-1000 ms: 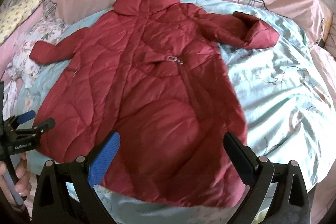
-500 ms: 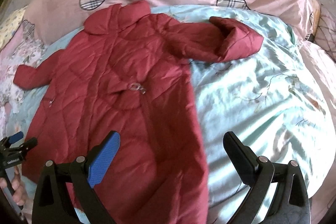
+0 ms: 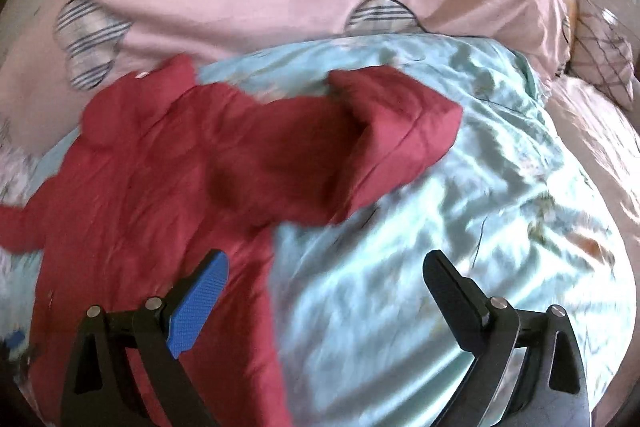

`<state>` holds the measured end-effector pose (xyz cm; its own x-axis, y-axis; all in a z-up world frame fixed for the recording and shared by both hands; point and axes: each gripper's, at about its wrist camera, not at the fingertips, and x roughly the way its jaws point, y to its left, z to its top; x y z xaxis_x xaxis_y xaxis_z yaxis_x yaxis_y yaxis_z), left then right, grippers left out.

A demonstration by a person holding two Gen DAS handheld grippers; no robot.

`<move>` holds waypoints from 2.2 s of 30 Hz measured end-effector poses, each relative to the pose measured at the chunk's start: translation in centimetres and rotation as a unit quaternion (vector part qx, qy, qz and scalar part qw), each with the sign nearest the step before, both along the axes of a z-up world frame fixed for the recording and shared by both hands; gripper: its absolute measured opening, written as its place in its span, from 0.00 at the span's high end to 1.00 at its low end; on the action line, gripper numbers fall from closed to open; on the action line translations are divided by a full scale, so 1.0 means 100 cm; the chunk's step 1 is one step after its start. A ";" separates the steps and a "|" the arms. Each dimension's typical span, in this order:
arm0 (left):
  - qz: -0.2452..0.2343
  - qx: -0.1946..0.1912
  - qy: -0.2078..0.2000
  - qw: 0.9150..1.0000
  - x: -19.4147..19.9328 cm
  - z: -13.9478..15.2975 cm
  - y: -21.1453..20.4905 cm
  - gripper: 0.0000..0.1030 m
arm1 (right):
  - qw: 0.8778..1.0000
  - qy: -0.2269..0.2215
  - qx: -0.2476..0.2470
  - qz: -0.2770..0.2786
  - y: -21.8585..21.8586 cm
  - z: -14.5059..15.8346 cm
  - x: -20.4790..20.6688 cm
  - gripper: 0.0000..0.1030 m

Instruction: Fold large clothes

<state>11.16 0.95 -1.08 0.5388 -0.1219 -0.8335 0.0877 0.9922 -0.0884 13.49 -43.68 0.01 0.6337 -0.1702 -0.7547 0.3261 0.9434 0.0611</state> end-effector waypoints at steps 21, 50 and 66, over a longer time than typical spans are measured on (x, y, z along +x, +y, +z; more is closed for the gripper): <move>-0.012 -0.001 -0.006 1.000 0.034 -0.006 -0.011 0.00 | 0.997 0.008 -0.029 -0.067 -0.078 -0.024 0.122 0.83; -0.021 -0.134 0.015 0.991 0.046 -0.004 0.019 0.00 | 0.962 -0.048 0.073 0.259 0.168 -0.024 0.089 0.85; -0.056 -0.262 0.076 0.960 0.158 -0.005 0.026 0.00 | 0.886 -0.054 0.025 0.459 0.234 -0.049 0.066 0.83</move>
<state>26.92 3.52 -1.63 0.3744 -0.5970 -0.7096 0.1377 0.7925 -0.5941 20.09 -20.28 -4.91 0.5560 0.4865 -0.6739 -0.5885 0.8030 0.0941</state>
